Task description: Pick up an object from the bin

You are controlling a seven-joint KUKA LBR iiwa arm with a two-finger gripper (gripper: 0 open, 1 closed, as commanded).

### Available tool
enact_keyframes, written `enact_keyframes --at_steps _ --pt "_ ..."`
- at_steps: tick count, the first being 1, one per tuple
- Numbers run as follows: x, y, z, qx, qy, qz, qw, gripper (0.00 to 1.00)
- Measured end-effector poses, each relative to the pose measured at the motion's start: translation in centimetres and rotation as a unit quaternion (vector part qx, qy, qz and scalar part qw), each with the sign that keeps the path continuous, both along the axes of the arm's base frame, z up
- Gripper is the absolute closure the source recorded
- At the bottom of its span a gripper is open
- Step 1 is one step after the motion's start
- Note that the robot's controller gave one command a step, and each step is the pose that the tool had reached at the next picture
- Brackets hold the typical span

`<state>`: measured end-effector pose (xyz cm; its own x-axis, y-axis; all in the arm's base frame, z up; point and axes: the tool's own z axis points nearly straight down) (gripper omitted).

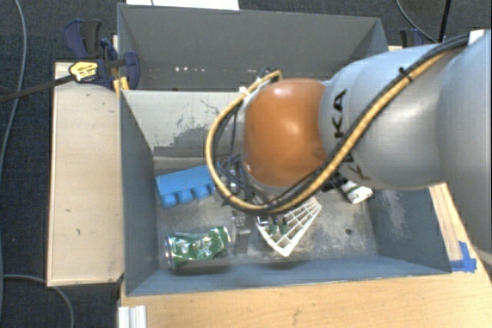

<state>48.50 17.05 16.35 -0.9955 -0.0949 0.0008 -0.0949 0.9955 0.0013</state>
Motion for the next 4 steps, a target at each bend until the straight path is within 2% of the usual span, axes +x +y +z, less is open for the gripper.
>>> enact_keyframes --at_steps 1,2,3,4 --pt "0.0 0.6 -3.1 0.0 -0.002 0.01 0.9999 0.0" --pt "0.0 0.0 -5.7 0.0 -0.0007 0.13 0.9915 0.0" --pt "0.2 4.9 -8.9 0.001 -0.0055 0.175 0.9846 1.0" --pt "0.2 4.9 -8.9 0.001 -0.0053 0.174 0.9847 1.0"
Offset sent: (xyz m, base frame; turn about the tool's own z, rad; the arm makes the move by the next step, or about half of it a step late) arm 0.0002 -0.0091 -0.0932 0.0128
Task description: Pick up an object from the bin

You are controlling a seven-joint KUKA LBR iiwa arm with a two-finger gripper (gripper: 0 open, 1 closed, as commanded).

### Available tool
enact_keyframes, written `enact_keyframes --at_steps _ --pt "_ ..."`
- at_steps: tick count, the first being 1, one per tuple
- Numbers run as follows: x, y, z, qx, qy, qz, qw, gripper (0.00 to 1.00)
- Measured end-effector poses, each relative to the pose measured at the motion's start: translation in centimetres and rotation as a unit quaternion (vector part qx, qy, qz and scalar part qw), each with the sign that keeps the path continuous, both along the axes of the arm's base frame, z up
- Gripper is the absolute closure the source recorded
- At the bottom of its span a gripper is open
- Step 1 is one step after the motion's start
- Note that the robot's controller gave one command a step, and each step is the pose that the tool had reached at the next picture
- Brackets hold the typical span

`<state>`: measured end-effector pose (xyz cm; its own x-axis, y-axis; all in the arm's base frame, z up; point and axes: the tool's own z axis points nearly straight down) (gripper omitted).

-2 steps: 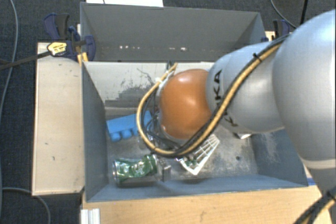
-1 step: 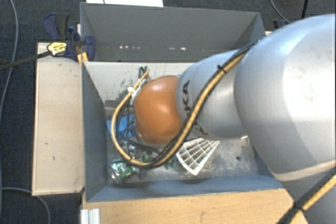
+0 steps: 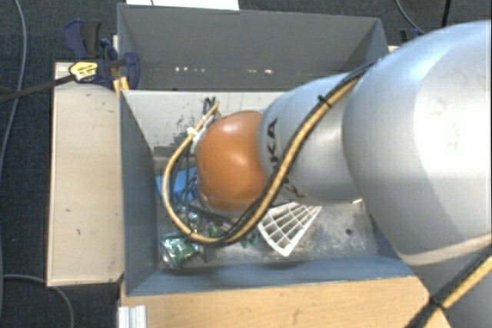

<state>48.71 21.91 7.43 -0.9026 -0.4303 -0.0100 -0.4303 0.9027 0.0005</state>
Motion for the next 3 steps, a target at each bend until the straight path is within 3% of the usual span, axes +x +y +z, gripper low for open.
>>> enact_keyframes --at_steps 1,2,3 --pt "-0.3 -0.3 3.8 -0.001 0.0035 0.016 0.9999 1.0" --pt "-0.9 -0.5 6.9 0.001 -0.0029 0.015 0.9999 1.0" --pt "0.2 0.9 10.9 -0.001 0.0034 0.012 0.9999 1.0"
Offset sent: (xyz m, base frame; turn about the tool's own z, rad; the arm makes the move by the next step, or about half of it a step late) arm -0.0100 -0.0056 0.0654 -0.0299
